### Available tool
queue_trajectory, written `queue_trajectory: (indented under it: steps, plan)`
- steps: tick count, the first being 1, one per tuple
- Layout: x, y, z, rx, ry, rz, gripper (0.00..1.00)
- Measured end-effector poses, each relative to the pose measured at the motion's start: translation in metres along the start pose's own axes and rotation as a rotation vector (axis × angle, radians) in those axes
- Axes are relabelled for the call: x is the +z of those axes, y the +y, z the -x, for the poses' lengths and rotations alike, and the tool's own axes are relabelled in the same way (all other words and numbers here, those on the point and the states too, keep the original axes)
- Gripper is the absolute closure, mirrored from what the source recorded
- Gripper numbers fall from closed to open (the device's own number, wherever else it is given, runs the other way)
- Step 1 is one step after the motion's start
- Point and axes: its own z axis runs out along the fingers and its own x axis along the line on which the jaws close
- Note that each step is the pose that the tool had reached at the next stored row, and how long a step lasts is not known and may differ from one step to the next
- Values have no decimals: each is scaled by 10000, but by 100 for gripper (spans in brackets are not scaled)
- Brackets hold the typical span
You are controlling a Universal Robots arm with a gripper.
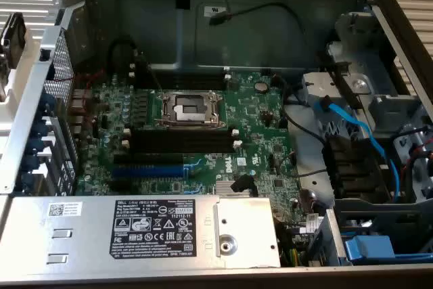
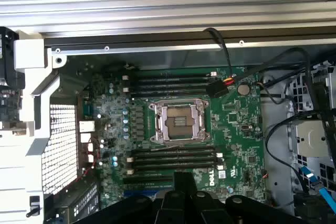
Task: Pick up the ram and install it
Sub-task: 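Reach for the ram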
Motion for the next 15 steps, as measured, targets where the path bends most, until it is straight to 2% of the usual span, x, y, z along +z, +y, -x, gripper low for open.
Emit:
queue_trajectory:
  steps: [14,15]
  plan:
    - [-1,0,0,1,6,0,90]
    - [-24,5,0,0,11,-3,90]
